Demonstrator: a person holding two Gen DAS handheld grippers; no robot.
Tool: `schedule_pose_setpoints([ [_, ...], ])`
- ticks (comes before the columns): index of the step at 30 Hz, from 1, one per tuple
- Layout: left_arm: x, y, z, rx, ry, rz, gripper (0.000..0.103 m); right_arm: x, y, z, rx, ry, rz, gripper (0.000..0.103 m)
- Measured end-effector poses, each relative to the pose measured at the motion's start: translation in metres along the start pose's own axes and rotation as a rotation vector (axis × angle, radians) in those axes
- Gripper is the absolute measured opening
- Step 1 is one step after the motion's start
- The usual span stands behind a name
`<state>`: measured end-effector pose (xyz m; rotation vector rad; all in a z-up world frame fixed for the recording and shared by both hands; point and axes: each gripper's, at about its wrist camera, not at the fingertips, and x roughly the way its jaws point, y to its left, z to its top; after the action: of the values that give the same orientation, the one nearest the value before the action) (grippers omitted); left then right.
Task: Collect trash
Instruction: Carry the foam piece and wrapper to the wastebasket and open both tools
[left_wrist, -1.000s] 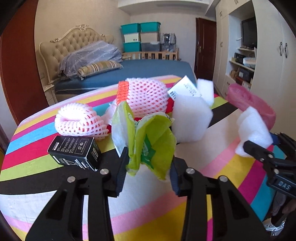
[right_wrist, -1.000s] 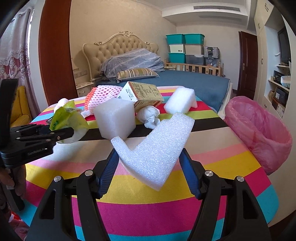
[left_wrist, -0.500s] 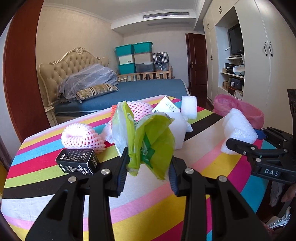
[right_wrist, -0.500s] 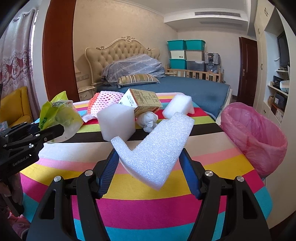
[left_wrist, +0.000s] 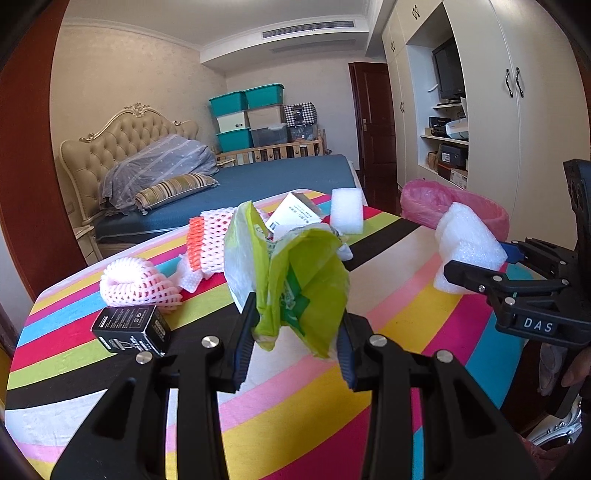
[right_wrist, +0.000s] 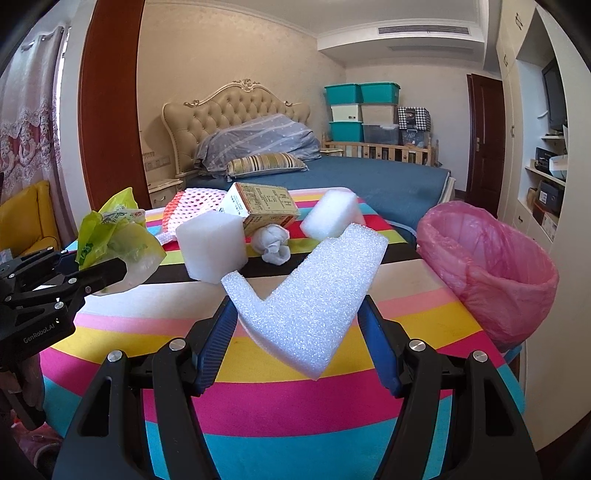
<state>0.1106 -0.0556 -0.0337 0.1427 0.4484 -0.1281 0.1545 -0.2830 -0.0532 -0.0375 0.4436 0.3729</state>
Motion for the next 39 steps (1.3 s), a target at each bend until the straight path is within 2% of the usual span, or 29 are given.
schedule_pose_setpoints([
  [6,0.007,-0.013,0.009,0.032,0.012,-0.042,0.037,-0.006,-0.018,0.001,0.017,-0.017,-0.026,0.064],
  [14,0.025,-0.043,0.031,0.068,0.047,-0.152,0.038,-0.017,-0.059,0.01,0.046,-0.053,-0.081,0.064],
  [26,0.077,-0.107,0.088,0.126,0.077,-0.299,0.038,-0.026,-0.127,0.024,0.064,-0.111,-0.194,0.064],
  [33,0.112,-0.151,0.132,0.155,0.068,-0.385,0.038,-0.017,-0.168,0.032,0.076,-0.113,-0.247,0.064],
  [37,0.139,-0.174,0.153,0.139,0.085,-0.431,0.038,-0.008,-0.189,0.036,0.068,-0.107,-0.267,0.064],
  [39,0.15,-0.183,0.159,0.142,0.086,-0.433,0.038,-0.003,-0.196,0.036,0.065,-0.097,-0.273,0.064],
])
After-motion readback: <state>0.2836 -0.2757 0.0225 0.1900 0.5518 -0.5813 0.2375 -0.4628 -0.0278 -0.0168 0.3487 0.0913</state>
